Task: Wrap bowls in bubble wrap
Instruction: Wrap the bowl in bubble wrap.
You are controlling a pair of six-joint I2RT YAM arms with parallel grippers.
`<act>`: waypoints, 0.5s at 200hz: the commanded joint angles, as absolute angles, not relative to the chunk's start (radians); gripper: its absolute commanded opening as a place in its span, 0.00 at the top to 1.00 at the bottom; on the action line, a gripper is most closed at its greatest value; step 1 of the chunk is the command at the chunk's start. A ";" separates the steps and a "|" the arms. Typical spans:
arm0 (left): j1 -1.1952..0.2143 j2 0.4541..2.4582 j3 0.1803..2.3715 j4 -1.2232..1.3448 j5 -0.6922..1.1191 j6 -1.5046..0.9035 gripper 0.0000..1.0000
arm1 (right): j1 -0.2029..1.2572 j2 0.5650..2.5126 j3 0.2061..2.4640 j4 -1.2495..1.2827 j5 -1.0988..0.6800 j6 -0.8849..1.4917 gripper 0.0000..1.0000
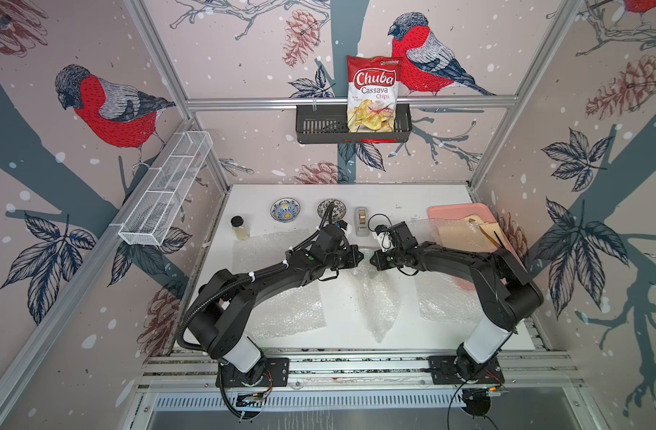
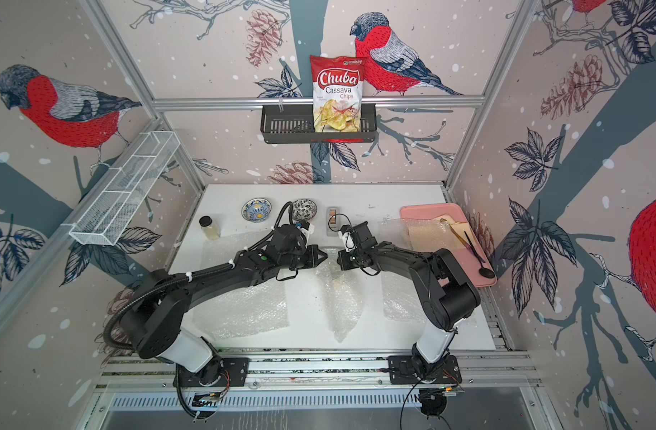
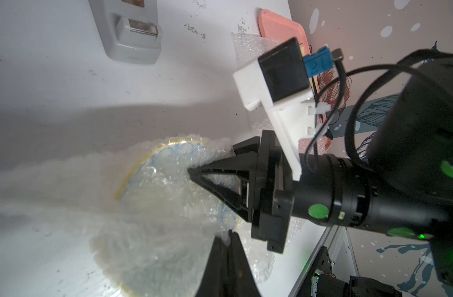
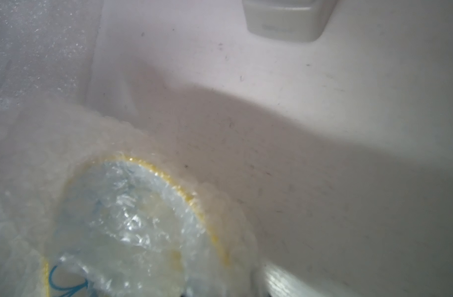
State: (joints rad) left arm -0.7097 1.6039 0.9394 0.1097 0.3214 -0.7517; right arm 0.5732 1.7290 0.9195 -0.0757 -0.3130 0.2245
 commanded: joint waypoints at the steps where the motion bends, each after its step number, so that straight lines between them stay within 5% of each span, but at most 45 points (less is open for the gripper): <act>1: -0.710 1.646 0.970 0.193 0.327 -0.755 1.00 | 0.581 1.721 0.912 -0.049 -0.390 0.188 0.85; 100: -0.710 1.826 0.992 0.144 0.265 -0.719 0.96 | 0.608 1.736 0.930 -0.104 -0.397 0.160 0.75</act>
